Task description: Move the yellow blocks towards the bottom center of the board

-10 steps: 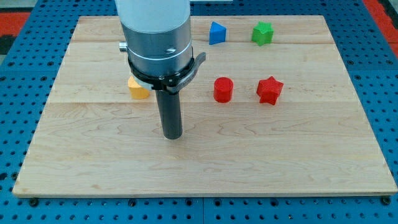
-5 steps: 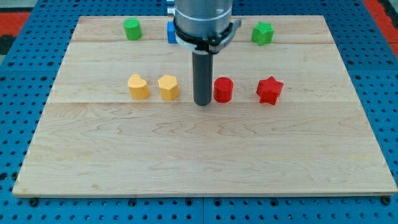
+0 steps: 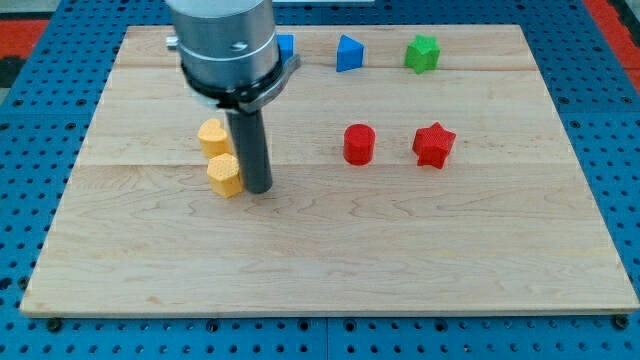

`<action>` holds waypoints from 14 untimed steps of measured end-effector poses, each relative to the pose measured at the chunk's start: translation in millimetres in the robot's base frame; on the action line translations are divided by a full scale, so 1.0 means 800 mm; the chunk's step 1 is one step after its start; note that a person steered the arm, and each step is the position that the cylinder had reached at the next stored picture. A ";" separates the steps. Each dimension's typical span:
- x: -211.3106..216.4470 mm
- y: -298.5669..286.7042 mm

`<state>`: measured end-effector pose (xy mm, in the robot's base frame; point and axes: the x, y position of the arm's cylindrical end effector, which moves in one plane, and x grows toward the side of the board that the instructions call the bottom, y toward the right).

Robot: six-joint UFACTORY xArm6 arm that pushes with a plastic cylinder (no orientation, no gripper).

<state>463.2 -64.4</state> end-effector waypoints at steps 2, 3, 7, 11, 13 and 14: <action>-0.121 -0.054; -0.143 -0.128; 0.103 0.026; -0.090 -0.026; -0.094 -0.058; -0.028 -0.032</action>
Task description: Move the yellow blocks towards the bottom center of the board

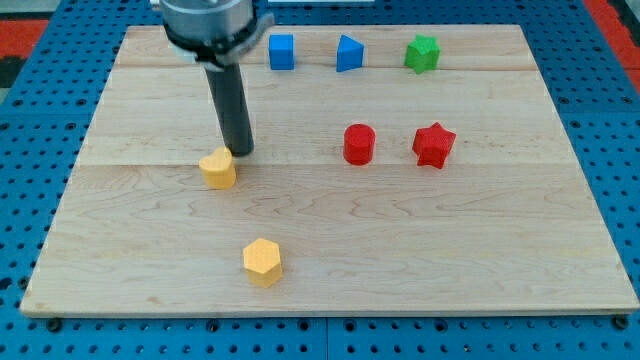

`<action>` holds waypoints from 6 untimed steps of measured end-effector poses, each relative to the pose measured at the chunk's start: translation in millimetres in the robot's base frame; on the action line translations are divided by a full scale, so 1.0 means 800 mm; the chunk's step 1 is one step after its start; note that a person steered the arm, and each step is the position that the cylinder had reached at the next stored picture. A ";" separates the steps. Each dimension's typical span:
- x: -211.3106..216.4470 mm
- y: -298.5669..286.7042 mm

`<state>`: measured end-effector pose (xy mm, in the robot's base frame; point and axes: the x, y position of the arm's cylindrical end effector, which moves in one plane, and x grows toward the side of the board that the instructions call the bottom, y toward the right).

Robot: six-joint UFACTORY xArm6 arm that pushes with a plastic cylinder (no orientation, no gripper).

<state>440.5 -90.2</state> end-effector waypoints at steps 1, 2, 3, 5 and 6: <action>-0.001 -0.015; -0.022 -0.054; 0.031 -0.058; 0.085 0.069; 0.082 0.069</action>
<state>505.8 -35.3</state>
